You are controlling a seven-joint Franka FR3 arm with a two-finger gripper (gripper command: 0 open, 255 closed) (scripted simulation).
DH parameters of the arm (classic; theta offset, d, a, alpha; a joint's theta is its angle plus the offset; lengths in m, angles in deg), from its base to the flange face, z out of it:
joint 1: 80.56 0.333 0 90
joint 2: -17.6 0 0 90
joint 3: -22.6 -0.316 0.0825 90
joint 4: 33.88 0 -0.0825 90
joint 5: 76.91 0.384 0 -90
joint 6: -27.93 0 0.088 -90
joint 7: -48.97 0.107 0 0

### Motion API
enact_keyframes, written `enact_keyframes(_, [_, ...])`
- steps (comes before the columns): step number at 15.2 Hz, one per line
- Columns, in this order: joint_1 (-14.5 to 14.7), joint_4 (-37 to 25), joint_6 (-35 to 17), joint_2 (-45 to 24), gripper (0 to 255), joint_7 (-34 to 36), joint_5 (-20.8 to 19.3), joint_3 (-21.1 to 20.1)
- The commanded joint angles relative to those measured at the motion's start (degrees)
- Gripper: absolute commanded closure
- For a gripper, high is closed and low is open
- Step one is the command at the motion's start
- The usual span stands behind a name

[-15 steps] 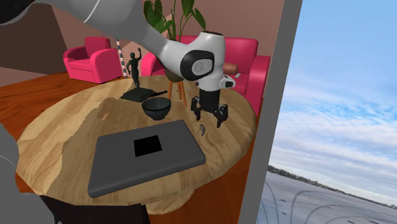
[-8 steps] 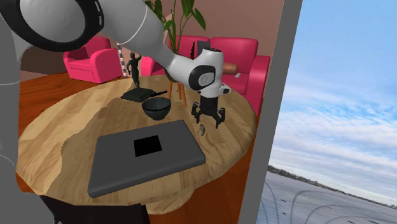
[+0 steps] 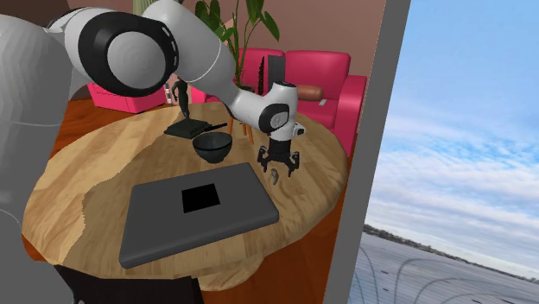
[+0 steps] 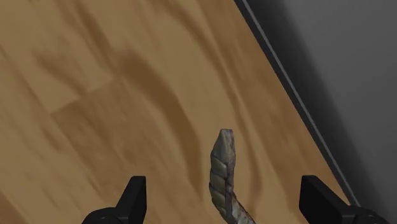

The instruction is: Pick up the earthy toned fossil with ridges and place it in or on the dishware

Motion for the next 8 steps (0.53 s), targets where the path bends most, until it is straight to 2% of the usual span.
enact_keyframes(1, [0.2,-0.1,-1.1,-1.2,0,0.0,-0.1,0.0])
enact_keyframes(8, [0.4,-0.1,-3.0,-3.1,0,0.1,-0.2,0.1])
